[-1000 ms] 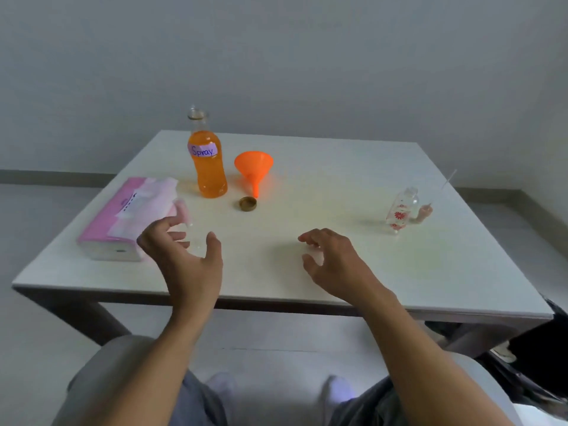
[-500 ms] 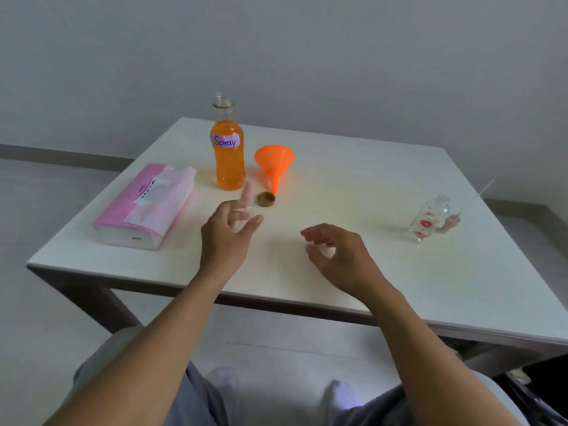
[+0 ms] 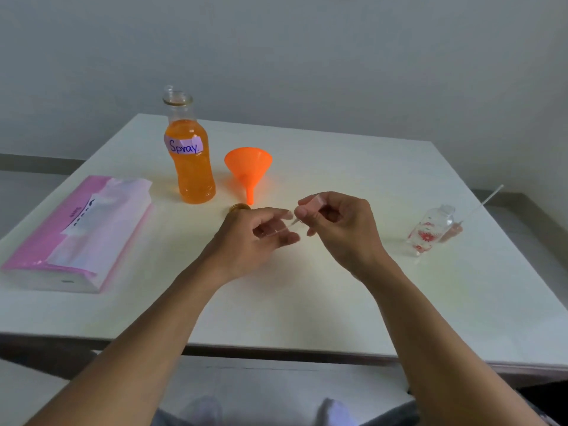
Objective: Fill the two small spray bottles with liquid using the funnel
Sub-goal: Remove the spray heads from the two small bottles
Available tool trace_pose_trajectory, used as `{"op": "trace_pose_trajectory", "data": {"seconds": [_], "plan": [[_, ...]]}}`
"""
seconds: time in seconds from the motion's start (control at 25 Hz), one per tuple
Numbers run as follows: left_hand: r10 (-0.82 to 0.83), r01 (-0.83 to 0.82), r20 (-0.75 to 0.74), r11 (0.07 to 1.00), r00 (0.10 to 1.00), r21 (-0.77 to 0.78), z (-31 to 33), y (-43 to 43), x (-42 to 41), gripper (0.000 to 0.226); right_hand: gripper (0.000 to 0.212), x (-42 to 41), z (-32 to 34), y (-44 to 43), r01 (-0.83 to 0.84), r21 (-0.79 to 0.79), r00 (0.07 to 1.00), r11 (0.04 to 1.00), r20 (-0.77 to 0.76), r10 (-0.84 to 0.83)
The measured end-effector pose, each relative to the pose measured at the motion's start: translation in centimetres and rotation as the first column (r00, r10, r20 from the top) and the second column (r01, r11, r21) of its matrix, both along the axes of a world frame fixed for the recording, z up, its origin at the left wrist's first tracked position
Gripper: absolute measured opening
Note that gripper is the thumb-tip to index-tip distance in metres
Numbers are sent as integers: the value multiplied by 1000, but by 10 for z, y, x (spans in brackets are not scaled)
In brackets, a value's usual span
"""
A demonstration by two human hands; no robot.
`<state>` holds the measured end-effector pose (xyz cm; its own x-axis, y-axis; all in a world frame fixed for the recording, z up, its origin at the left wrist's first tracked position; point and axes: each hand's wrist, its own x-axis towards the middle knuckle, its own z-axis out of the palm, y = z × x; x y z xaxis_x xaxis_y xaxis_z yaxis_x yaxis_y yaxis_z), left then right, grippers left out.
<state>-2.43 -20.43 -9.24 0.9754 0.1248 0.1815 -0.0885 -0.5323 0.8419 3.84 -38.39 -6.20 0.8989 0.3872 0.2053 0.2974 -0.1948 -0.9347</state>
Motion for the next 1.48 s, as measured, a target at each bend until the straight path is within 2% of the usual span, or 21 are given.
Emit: {"op": "trace_pose_trajectory", "data": {"seconds": [0.16,0.28,0.36,0.48,0.56,0.8,0.88,0.96,1.04,1.2,1.36,1.48], "plan": [[-137,131,-47,986,990,-106,-4,-3,6,28,15,11,-1,-6,-97,-8,995,995,13,97],[-268,241,-77,936,960,-258,-2,-5,4,35,10,17,0,-23,-227,23,974,974,35,226],[-294,268,-85,935,952,-233,0,-8,1,38,10,17,1,-34,-296,48,955,954,-14,297],[-275,258,-77,950,958,-176,4,-13,-2,36,47,18,2,-51,-312,85,941,946,-112,320],[-254,241,-68,958,965,-158,7,-13,-3,40,60,19,4,-61,-288,99,947,952,-119,299],[-214,208,-66,974,975,-87,2,-18,-3,47,39,3,-2,-46,-101,-44,994,994,-44,99],[-196,191,-61,979,979,-73,1,-18,-3,49,35,4,-1,-46,-149,24,988,989,-28,149],[-172,168,-67,984,983,-62,0,-16,-2,54,50,8,3,-53,-253,52,967,966,-30,254],[-154,153,-64,988,986,-30,0,-15,-2,57,58,8,6,-54,-251,5,967,968,-38,251],[-141,142,-37,990,989,5,-1,-19,-1,42,36,4,5,-47,-86,-181,996,980,-42,79],[-128,132,-66,989,990,62,-2,-18,-1,47,5,8,3,-52,-141,-214,989,967,11,147],[-141,146,-74,987,987,62,0,-16,-2,48,17,9,2,-56,-150,-238,976,960,117,182]]}}
